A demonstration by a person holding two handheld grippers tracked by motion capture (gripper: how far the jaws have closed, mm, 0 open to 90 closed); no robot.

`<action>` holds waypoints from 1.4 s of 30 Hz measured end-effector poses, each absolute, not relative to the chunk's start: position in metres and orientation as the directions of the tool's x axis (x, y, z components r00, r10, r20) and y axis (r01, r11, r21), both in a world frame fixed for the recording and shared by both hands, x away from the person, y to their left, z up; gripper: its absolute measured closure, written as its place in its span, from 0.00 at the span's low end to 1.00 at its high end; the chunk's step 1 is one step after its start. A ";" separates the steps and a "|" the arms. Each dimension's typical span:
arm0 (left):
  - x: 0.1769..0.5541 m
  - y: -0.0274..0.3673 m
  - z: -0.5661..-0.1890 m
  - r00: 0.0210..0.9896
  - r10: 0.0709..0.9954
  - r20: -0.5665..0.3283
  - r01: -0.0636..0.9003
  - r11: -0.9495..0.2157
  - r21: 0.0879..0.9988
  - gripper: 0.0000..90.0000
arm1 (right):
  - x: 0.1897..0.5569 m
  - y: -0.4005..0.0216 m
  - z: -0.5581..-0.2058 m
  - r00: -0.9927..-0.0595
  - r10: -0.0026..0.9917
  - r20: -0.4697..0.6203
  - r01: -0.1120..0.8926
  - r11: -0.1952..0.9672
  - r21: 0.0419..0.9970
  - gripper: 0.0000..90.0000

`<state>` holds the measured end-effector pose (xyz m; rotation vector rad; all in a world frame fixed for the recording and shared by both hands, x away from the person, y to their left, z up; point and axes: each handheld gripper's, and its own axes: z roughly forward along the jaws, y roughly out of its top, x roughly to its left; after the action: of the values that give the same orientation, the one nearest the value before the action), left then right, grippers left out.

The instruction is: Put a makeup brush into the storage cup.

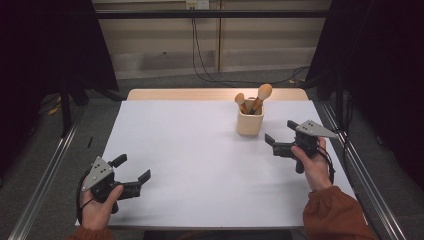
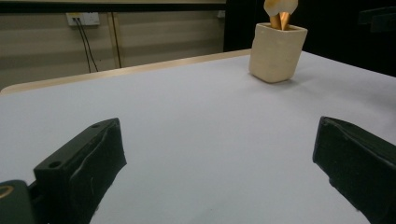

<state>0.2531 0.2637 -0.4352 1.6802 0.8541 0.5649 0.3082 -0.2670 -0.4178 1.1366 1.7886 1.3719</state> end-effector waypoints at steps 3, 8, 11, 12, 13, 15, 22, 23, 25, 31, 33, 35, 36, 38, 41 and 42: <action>0.253 0.264 -0.435 0.625 0.779 -0.057 0.247 -0.128 0.961 0.02 | 0.302 -0.269 -0.418 -0.445 0.895 0.039 0.259 0.087 0.962 0.01; 0.251 0.266 -0.435 0.620 0.783 -0.055 0.247 -0.129 0.960 0.02 | 0.291 -0.270 -0.423 -0.444 0.896 0.029 0.272 0.104 0.957 0.01; 0.251 0.267 -0.435 0.617 0.785 -0.055 0.249 -0.128 0.960 0.02 | 0.283 -0.272 -0.426 -0.443 0.896 0.031 0.274 0.102 0.956 0.01; 0.251 0.267 -0.435 0.617 0.785 -0.055 0.248 -0.128 0.960 0.02 | 0.281 -0.273 -0.427 -0.443 0.896 0.028 0.274 0.106 0.956 0.01; 0.251 0.267 -0.435 0.618 0.784 -0.053 0.248 -0.131 0.960 0.02 | 0.279 -0.273 -0.428 -0.446 0.895 0.021 0.273 0.113 0.955 0.01; 0.250 0.266 -0.435 0.619 0.784 -0.054 0.250 -0.132 0.959 0.02 | 0.275 -0.276 -0.430 -0.440 0.898 0.018 0.274 0.115 0.955 0.01; 0.250 0.268 -0.435 0.617 0.785 -0.058 0.251 -0.126 0.960 0.02 | 0.256 -0.284 -0.437 -0.431 0.902 0.021 0.278 0.110 0.954 0.02; 0.250 0.268 -0.435 0.615 0.786 -0.056 0.250 -0.127 0.960 0.02 | 0.254 -0.285 -0.438 -0.428 0.904 0.015 0.278 0.116 0.953 0.02; 0.250 0.268 -0.435 0.615 0.787 -0.055 0.250 -0.128 0.960 0.02 | 0.249 -0.286 -0.441 -0.421 0.907 0.007 0.288 0.127 0.949 0.02; 0.248 0.270 -0.435 0.612 0.790 -0.048 0.247 -0.133 0.960 0.02 | 0.233 -0.292 -0.445 -0.413 0.911 0.012 0.293 0.120 0.949 0.02; 0.247 0.271 -0.435 0.607 0.793 -0.050 0.249 -0.130 0.960 0.02 | 0.227 -0.294 -0.444 -0.411 0.911 0.014 0.293 0.117 0.949 0.02; 0.246 0.272 -0.435 0.602 0.796 -0.051 0.252 -0.129 0.959 0.02 | 0.222 -0.297 -0.444 -0.414 0.910 0.015 0.296 0.119 0.948 0.02; 0.246 0.272 -0.435 0.601 0.798 -0.049 0.253 -0.132 0.959 0.02 | 0.219 -0.298 -0.445 -0.411 0.911 0.017 0.299 0.117 0.947 0.02; 0.246 0.272 -0.435 0.602 0.797 -0.048 0.253 -0.133 0.958 0.02 | 0.215 -0.300 -0.446 -0.412 0.910 0.034 0.321 0.110 0.941 0.03; 0.246 0.271 -0.435 0.601 0.797 -0.050 0.255 -0.133 0.958 0.02 | 0.206 -0.303 -0.447 -0.406 0.913 0.037 0.326 0.107 0.939 0.03; 0.246 0.271 -0.436 0.602 0.797 -0.051 0.256 -0.133 0.957 0.02 | 0.203 -0.304 -0.448 -0.403 0.914 0.041 0.328 0.103 0.939 0.03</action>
<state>0.2461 0.2709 -0.4356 1.6856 0.8795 0.5891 0.2032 -0.3037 -0.4477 1.2140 1.8044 1.2998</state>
